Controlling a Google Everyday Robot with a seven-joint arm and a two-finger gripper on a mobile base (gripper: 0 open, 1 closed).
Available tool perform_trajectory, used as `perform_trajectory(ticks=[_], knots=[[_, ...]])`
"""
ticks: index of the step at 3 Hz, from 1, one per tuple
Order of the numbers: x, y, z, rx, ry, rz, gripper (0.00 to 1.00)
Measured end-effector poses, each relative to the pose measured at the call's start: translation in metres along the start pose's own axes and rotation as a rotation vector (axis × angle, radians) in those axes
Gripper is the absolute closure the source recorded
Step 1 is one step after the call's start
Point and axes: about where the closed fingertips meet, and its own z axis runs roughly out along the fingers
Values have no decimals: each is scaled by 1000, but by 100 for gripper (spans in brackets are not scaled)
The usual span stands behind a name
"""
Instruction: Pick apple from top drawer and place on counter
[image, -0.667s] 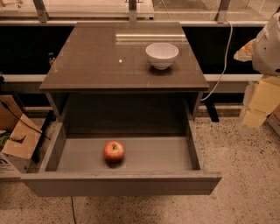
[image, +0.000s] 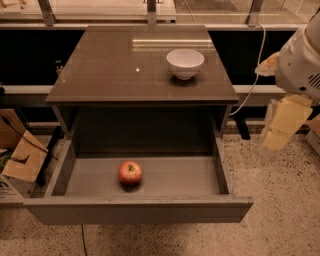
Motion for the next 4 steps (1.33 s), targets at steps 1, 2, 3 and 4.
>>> perform_trajectory(ticks=[1, 2, 3, 4], knots=[[-13, 4, 21, -26, -94, 13, 0], [-25, 4, 50, -42, -195, 23, 0], [-35, -7, 92, -89, -292, 62, 0], [-35, -7, 92, -89, -292, 62, 0]])
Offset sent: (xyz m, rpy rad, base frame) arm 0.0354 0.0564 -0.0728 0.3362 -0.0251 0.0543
